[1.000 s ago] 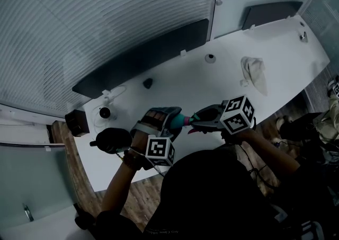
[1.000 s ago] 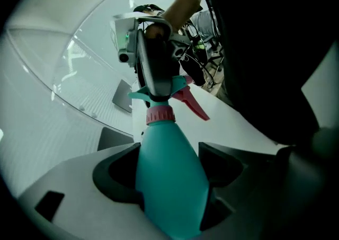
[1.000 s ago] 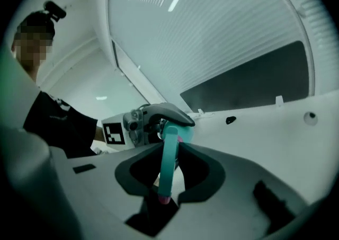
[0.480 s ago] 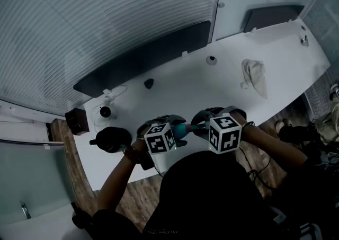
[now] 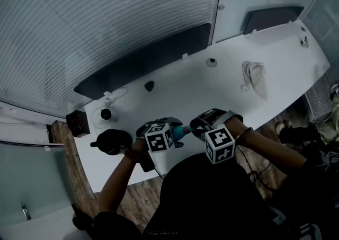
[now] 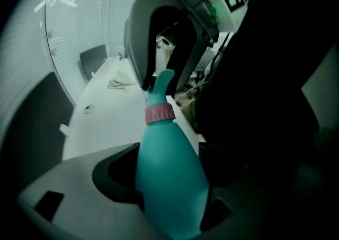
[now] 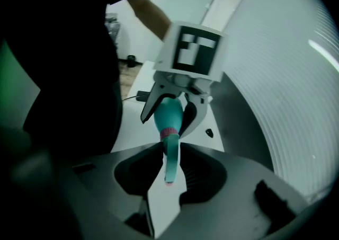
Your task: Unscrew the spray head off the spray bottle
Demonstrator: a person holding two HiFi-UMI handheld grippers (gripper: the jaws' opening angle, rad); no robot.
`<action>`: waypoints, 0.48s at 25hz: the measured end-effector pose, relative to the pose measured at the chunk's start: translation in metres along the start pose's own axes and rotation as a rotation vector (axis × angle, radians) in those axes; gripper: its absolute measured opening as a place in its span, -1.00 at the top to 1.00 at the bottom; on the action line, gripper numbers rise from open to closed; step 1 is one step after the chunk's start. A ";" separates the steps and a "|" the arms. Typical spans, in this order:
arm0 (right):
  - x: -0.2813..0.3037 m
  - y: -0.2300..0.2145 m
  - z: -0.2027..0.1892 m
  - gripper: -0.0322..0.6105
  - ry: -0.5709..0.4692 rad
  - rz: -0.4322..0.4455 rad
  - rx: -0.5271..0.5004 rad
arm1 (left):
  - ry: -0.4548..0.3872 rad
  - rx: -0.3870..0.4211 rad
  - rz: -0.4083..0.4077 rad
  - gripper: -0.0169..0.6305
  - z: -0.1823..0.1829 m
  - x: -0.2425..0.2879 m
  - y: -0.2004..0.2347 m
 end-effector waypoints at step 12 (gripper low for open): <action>-0.002 -0.032 -0.089 0.61 -0.780 0.401 1.606 | 0.498 0.403 0.792 -0.12 -0.028 -0.027 0.017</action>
Point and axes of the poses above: the fingertips, and each gripper's own axes: x forward along the fingers, y to its left, z out of its top, the point moved 9 cm from there along -x, backward along the fingers, and after that the axes turned 5 degrees about x, right-handed, at the moved point
